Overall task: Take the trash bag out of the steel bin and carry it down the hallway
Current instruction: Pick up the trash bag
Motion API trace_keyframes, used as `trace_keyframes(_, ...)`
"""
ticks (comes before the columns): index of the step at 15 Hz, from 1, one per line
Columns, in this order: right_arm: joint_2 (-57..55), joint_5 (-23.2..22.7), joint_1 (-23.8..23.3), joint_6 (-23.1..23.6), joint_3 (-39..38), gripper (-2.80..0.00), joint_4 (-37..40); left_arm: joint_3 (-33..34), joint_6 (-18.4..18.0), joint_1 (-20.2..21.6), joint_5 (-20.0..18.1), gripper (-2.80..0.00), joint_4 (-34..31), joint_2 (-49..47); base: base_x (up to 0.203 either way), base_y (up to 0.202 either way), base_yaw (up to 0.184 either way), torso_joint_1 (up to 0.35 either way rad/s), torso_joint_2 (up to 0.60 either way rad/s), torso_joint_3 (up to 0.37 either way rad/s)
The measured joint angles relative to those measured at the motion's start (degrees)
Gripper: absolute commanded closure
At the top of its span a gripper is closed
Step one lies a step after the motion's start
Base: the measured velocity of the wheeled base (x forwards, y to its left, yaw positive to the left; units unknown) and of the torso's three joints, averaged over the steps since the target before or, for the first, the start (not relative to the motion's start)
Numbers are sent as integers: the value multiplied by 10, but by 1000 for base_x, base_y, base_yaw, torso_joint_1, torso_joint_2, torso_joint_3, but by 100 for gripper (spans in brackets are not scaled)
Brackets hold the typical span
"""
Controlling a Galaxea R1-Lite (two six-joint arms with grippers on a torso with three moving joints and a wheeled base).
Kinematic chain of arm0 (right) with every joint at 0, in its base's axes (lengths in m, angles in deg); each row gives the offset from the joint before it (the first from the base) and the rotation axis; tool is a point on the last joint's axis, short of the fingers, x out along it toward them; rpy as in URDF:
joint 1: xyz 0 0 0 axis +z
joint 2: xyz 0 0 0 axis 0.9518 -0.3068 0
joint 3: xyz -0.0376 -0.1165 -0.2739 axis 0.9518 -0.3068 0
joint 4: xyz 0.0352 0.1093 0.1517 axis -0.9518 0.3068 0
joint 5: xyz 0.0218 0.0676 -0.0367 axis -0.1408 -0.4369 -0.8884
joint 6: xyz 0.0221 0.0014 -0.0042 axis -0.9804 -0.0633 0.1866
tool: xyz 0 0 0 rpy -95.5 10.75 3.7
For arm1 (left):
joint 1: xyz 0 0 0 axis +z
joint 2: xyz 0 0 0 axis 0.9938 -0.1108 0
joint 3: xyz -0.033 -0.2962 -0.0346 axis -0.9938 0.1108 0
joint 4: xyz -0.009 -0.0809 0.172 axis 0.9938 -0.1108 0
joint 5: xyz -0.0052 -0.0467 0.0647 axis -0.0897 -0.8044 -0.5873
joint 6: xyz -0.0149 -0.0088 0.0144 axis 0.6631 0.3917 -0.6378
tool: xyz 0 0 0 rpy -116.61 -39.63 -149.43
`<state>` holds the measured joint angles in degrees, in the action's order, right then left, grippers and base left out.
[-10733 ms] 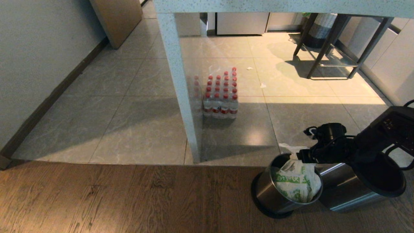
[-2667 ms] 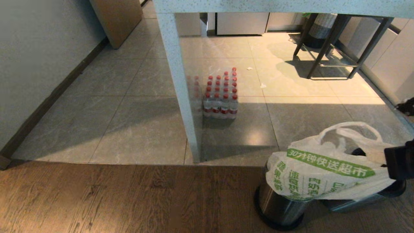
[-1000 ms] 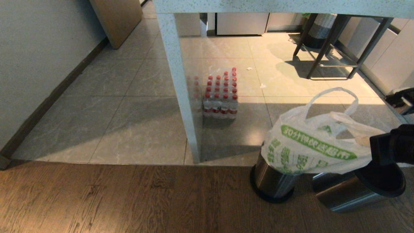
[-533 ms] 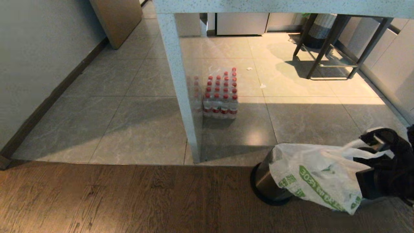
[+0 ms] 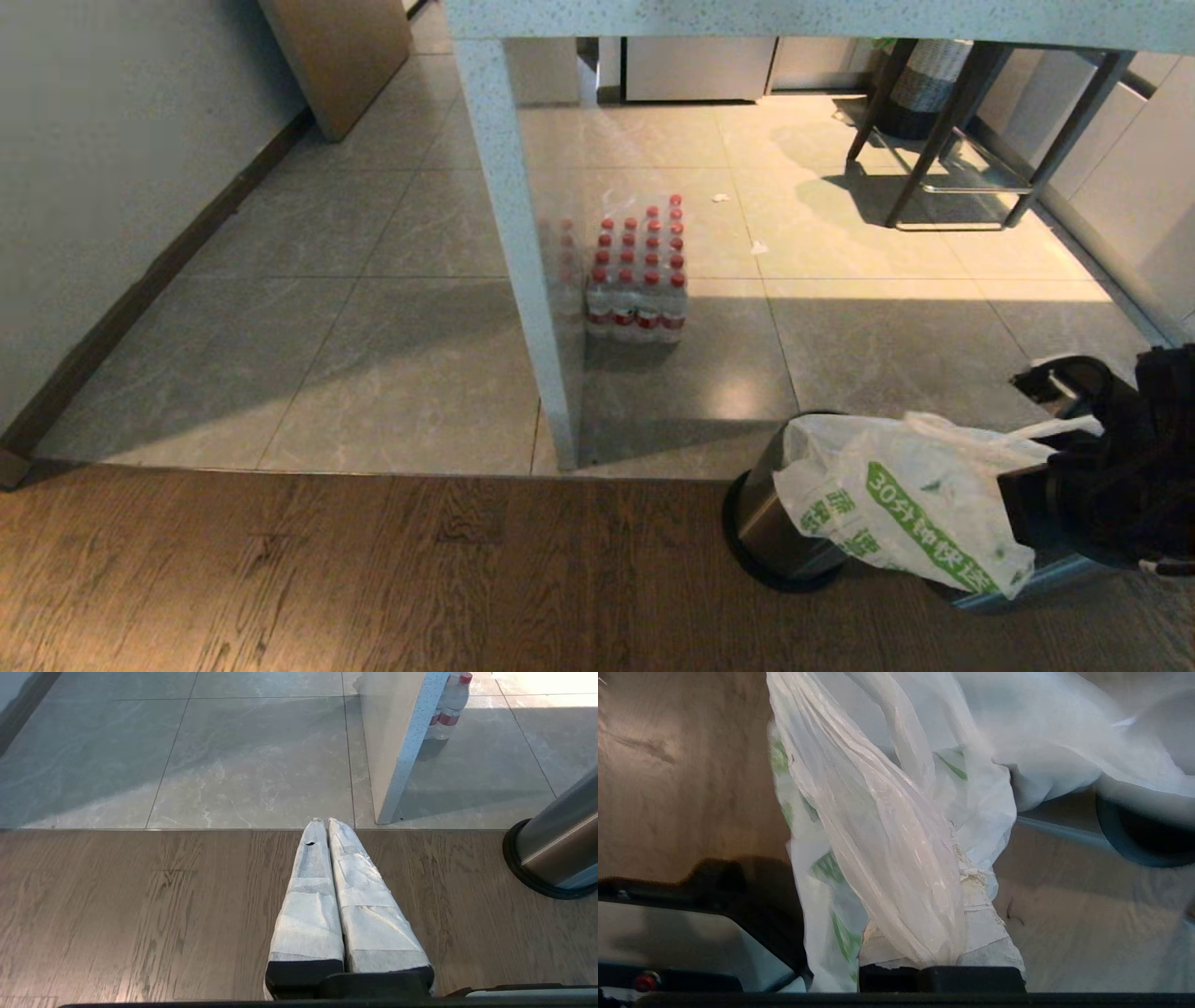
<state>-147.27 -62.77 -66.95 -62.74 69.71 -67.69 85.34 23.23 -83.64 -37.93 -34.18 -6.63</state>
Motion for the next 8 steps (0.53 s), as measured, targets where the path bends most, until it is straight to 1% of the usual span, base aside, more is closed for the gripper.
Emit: trace_keyframes(8,-38,5,-14,4,34,-280,-23,0,0,0,0,0,0,0,0,0,0,0,0,0)
